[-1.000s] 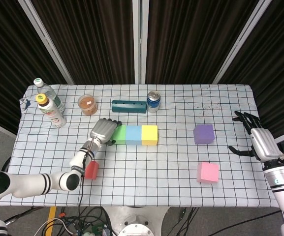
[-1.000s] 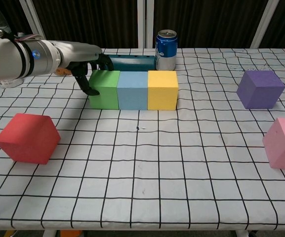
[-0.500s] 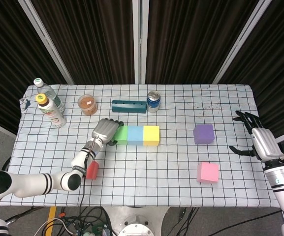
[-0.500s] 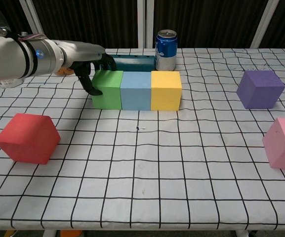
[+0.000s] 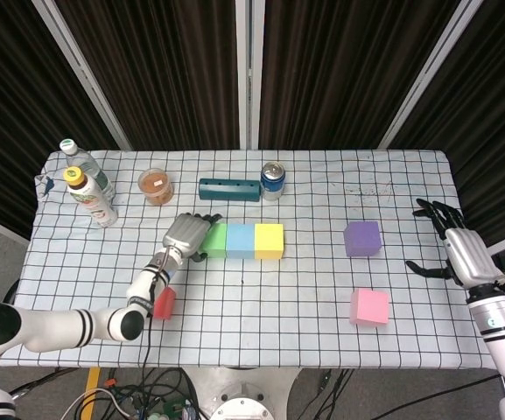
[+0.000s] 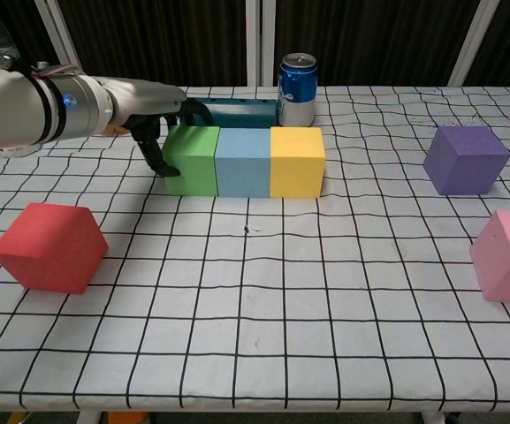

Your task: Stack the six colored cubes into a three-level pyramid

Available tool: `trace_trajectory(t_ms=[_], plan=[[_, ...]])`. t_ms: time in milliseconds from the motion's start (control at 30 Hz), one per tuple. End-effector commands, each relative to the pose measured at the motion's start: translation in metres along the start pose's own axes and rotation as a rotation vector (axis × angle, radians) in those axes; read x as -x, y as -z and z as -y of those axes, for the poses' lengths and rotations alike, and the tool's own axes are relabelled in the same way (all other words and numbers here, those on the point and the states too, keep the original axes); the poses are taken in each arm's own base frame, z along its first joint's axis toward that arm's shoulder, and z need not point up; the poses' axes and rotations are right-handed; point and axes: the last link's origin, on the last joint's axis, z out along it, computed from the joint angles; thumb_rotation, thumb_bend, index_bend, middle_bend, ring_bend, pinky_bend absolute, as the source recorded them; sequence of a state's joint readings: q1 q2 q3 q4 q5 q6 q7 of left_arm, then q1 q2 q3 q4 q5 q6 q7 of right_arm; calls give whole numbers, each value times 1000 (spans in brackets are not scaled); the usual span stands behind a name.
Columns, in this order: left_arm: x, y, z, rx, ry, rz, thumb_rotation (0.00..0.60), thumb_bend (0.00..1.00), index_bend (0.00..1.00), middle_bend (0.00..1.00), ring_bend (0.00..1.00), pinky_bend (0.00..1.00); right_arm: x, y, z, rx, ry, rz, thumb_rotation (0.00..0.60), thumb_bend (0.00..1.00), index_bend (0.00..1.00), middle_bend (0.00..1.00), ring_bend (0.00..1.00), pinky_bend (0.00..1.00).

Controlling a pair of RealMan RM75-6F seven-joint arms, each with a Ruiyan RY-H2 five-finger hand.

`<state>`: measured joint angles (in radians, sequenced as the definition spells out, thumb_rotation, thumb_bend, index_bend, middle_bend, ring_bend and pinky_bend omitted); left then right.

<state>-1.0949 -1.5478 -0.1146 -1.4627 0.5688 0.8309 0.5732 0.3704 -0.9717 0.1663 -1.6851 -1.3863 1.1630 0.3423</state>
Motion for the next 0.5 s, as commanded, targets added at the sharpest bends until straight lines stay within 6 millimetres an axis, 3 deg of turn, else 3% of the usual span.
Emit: trace_trajectory(t_ms=[33,233,500], plan=[[-1,2,0,0,5,0,600,226,80,148,219,298,1,0,0,0,-2,2,600,103,0,192,0,0],[-7,16,10,-3,31,-15,600,226,62,95,158,251,2,2,0,-1,-9,3,600,102,0,184,0,0],[-26,59,54,-54,106,-143,600,227,63,96,157,221,12,3,-1,-4,-22,29,600,105,0,186,0,0]])
